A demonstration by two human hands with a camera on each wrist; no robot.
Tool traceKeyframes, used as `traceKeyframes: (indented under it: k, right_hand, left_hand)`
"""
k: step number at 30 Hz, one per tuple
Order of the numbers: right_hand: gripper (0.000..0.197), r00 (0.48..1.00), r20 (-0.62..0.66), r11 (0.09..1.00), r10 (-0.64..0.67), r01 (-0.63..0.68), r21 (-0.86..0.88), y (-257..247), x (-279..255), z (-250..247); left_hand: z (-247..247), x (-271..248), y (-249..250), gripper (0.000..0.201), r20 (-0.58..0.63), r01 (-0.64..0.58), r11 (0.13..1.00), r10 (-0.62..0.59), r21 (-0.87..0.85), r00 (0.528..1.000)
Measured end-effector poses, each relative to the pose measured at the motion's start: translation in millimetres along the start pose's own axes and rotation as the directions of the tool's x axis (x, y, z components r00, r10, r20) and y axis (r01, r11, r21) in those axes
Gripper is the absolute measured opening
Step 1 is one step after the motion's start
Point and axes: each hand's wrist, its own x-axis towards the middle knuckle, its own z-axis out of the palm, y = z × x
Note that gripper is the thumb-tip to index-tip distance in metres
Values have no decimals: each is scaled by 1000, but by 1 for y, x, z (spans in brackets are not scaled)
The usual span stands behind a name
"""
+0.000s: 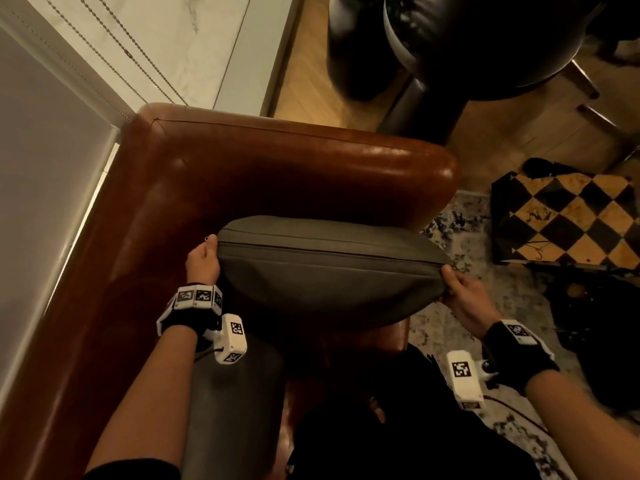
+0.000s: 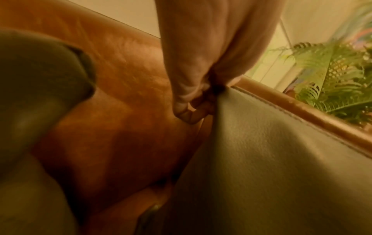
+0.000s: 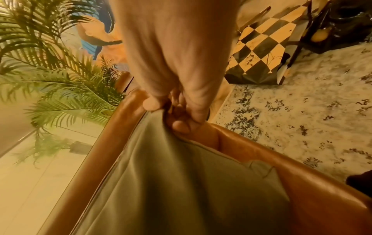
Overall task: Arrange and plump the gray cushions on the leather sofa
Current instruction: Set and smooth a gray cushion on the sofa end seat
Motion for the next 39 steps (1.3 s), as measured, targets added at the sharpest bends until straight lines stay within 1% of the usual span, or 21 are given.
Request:
traceKeyframes:
  k: [1,2,5,6,9,10,12,13,14,16,17,18,20,21,23,24,26,28,31,36,39]
  right_hand:
    - [73,1000,15,1000,20,-20,3,3,-3,1]
    - [73,999,30,999,30,-29,-13,6,-4,1]
    - [102,998,62,1000,-6,6,-8,2,-3,-11]
    - [104,997,71,1000,-23,24,-15,-2,-1,-14]
    - [99,994,95,996,-53,59,-59,-9,4,-12]
    - [95,994,97,992,-51,61,-108,-7,6,-10]
    - [72,995,90,976,-29,47,-210,-8,6,-6]
    - [61,997,74,970,2,16,-244,-10,7,-6]
    - [55,998,59,966,36,-20,-259,-12,10,-6]
    - [50,997,32,978,75,-67,-196,-21,16,-3]
    - [48,999,-4,983,54,-53,-176,-25,18,3]
    - [42,999,-42,977,2,-11,-211,-28,22,9]
    - [27,982,-126,934,-144,93,-344,-29,31,18]
    - [23,971,-140,920,-195,132,-369,-32,32,20]
    - [23,963,-130,919,-234,176,-352,-36,33,18]
    - [26,962,-130,916,-241,182,-357,-35,34,17]
    - [35,963,-144,882,-228,142,-448,-27,39,16]
    - [46,962,-170,832,-216,90,-548,-16,44,18]
    - [57,964,-129,764,-234,100,-638,-14,48,15]
    - [48,966,-27,671,-256,158,-725,-21,54,8]
    - [37,981,-4,647,-195,126,-752,-28,50,9]
  left_hand:
    - [1,1,-3,47,-16,8,1000,-8,0,1000]
    - [2,1,-5,47,-31,8,1000,-8,-3,999]
    - [2,-1,-1,46,-79,-20,1000,21,2,997]
    - [1,-2,3,45,-98,-36,999,38,13,994]
    - [-1,0,13,45,-151,-66,994,79,90,985]
    - [0,0,13,44,-154,-60,992,78,114,985]
    - [2,-2,9,43,-134,-32,989,51,145,990]
    - [2,-1,8,44,-117,-10,988,28,153,993]
    - [2,1,8,46,-97,11,988,4,152,995]
    - [3,9,11,49,-47,23,987,-16,157,999]
    - [5,12,15,49,-37,17,986,-11,166,999]
    - [6,14,20,49,-46,8,985,0,173,999]
    - [5,18,28,48,-108,-20,986,38,167,993]
    - [2,19,33,45,-138,-34,987,56,156,989]
    - [-2,23,42,35,-181,-62,981,95,182,979]
    - [-2,25,43,35,-189,-73,977,112,202,975]
    - [3,29,42,38,-185,-69,973,112,221,976]
    - [14,28,38,37,-190,-34,980,72,195,979]
    - [21,24,32,37,-227,-27,990,58,138,972]
    - [16,18,31,41,-231,6,996,16,92,973]
    - [13,2,31,43,-237,29,994,-2,110,971]
